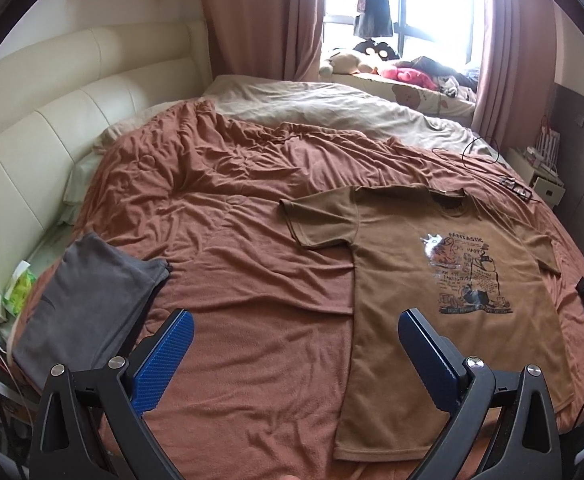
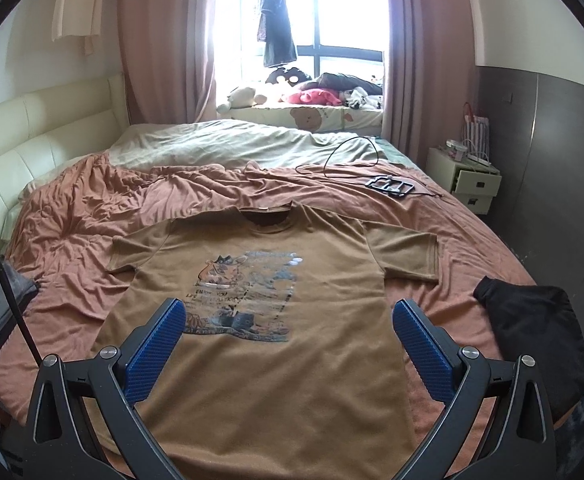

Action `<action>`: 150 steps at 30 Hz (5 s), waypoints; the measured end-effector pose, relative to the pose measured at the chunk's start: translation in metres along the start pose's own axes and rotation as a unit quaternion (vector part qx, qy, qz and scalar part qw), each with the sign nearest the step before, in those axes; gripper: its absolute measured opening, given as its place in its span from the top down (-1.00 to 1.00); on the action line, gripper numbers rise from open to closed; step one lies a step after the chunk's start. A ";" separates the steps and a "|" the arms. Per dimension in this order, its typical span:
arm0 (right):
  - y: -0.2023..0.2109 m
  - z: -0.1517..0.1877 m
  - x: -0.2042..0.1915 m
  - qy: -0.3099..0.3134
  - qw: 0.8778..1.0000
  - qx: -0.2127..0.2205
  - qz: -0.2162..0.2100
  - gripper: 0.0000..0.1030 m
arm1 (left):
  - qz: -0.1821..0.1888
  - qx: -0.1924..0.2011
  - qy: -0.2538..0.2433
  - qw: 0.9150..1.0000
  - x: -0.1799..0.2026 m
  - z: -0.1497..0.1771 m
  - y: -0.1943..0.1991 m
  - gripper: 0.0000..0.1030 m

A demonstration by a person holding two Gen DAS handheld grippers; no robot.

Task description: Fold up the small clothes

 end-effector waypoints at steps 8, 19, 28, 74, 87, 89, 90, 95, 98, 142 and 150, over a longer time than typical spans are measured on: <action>-0.041 -0.018 -0.011 0.015 1.000 0.006 -0.025 -1.00 | -0.018 -0.002 0.004 1.000 -0.023 -0.034 -0.039 -0.99; -0.126 -0.050 -0.006 0.007 0.998 -0.012 -0.067 -1.00 | 0.009 0.011 0.013 1.000 -0.010 -0.085 -0.101 -0.99; -0.214 -0.066 -0.009 -0.004 0.993 -0.049 -0.107 -0.65 | 0.017 -0.020 -0.008 1.000 0.028 -0.105 -0.190 -0.83; -0.496 -0.022 -0.086 -0.175 0.930 -0.202 -0.253 0.89 | 0.153 -0.194 0.091 0.965 0.098 -0.103 -0.417 0.87; -0.547 0.006 -0.094 -0.251 0.893 -0.241 -0.284 0.95 | 0.188 -0.148 0.057 0.969 0.127 -0.157 -0.354 0.87; -0.549 0.002 -0.094 -0.242 0.893 -0.247 -0.288 0.95 | 0.192 -0.147 0.053 0.969 0.137 -0.162 -0.347 0.87; -0.547 -0.002 -0.093 -0.243 0.891 -0.249 -0.290 0.95 | 0.195 -0.145 0.051 0.969 0.142 -0.164 -0.343 0.87; -0.527 -0.017 -0.082 -0.234 0.895 -0.235 -0.297 0.94 | 0.204 -0.143 0.038 0.968 0.167 -0.169 -0.326 0.87; -0.514 -0.025 -0.067 -0.232 0.902 -0.228 -0.284 0.87 | 0.211 -0.140 0.025 0.967 0.184 -0.169 -0.315 0.87; -0.537 -0.040 0.018 -0.190 0.940 -0.208 -0.191 0.67 | 0.151 -0.206 -0.052 0.965 0.208 -0.074 -0.360 0.19; -0.532 -0.045 0.027 -0.155 0.953 -0.209 -0.152 1.00 | 0.158 -0.216 -0.060 0.962 0.205 -0.062 -0.360 0.19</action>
Point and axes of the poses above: each gripper's, at about its wrist camera, not at the fingertips, and y roughly against the way its jaws point, x to its right, z to its underside, the point moved 10 cm from there along -y, roughly the way its jaws point, and after that the axes turned 14 degrees about -z, right-handed, at the moved point
